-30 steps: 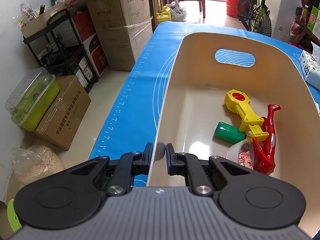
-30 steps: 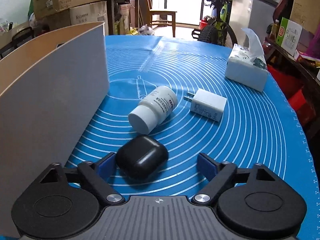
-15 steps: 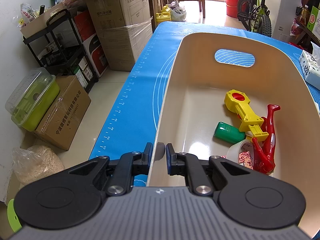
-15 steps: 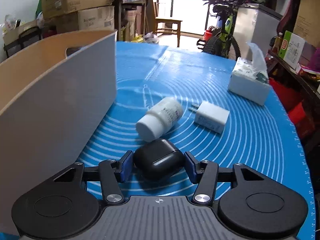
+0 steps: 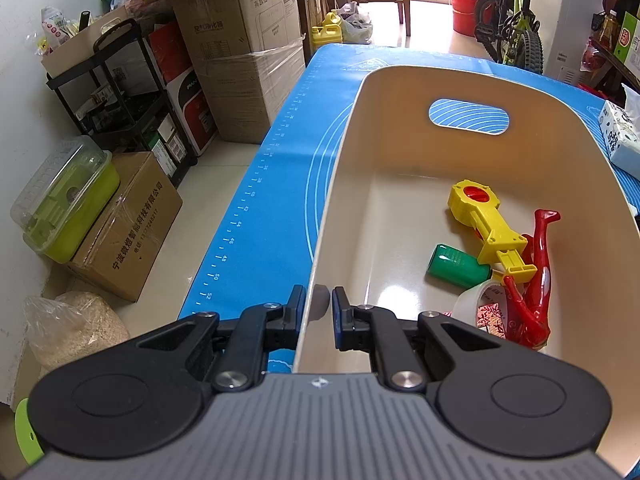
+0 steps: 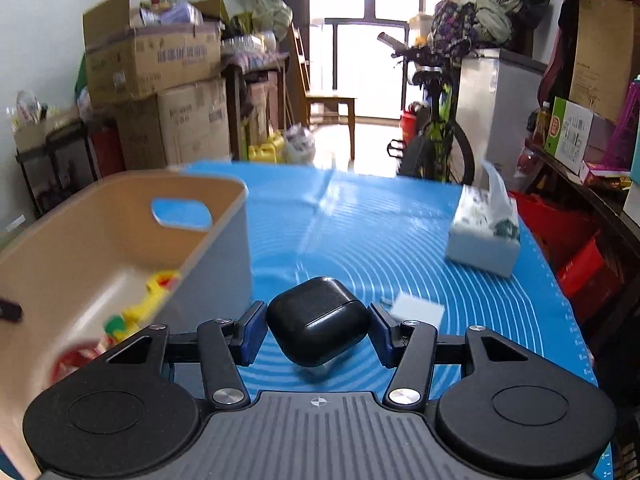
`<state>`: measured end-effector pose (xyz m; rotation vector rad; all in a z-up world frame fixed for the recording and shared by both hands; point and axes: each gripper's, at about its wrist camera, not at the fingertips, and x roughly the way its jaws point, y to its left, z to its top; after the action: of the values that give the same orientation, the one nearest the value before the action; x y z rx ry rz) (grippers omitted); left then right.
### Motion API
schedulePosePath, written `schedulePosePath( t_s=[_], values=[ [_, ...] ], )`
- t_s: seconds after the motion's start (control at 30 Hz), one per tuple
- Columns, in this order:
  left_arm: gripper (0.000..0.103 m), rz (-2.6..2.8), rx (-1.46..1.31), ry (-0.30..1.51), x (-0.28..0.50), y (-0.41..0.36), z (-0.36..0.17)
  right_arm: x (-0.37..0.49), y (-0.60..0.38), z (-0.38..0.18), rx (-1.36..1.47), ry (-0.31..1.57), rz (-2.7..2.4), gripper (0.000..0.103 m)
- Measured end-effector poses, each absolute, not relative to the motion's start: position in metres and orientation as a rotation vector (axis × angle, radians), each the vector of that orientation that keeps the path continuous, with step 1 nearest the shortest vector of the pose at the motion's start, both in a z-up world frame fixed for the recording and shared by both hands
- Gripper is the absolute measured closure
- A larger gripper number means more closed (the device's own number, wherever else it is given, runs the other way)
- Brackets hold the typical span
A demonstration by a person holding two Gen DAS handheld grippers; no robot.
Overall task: Organize rigid objects
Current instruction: 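Move the right gripper to the black earbud case and grasp it, then carry the black earbud case into the basket and release it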
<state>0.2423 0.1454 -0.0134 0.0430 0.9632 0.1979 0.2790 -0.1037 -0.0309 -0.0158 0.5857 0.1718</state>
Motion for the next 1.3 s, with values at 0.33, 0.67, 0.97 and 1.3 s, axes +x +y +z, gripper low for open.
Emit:
schedulePosePath(
  t_s=[0.33, 0.67, 0.97, 1.3],
  values=[
    [0.087, 0.196, 0.045, 0.960, 0.242, 0.145, -0.012, 0.272, -0.081, 0.010, 0.068, 0.476, 0.243, 0.045],
    [0.087, 0.194, 0.049, 0.962, 0.242, 0.147, -0.013, 0.268, -0.050, 0.010, 0.059, 0.520, 0.362, 0.044],
    [0.088, 0.192, 0.054, 0.961, 0.242, 0.146, -0.013, 0.257, -0.014, -0.006, -0.057, 0.588, 0.495, 0.045],
    [0.088, 0.195, 0.060, 0.959, 0.242, 0.144, -0.014, 0.252, 0.009, -0.019, -0.176, 0.657, 0.565, 0.044]
  ],
)
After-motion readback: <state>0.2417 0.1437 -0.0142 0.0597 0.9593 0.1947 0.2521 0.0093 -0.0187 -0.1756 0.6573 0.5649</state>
